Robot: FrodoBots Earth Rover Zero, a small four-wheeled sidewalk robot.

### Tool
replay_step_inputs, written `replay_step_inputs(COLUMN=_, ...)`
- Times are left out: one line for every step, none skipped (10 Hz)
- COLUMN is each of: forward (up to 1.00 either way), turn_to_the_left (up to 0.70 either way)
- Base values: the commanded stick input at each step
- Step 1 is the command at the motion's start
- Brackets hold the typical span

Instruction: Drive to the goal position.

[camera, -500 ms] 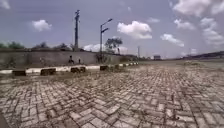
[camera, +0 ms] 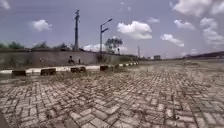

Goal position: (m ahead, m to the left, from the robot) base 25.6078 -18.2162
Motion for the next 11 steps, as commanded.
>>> replay_step_inputs(forward=0.00, turn_to_the_left=-0.70)
replay_step_inputs(forward=0.00, turn_to_the_left=-0.70)
replay_step_inputs(forward=0.00, turn_to_the_left=-0.70)
replay_step_inputs(forward=0.00, turn_to_the_left=-0.70)
replay_step_inputs(forward=0.00, turn_to_the_left=-0.70)
replay_step_inputs(forward=0.00, turn_to_the_left=-0.70)
replay_step_inputs(forward=0.00, turn_to_the_left=-0.70)
replay_step_inputs(forward=0.00, turn_to_the_left=-0.70)
replay_step_inputs(forward=0.00, turn_to_the_left=-0.70)
replay_step_inputs(forward=0.00, turn_to_the_left=-0.70)
replay_step_inputs(forward=0.00, turn_to_the_left=-0.70)
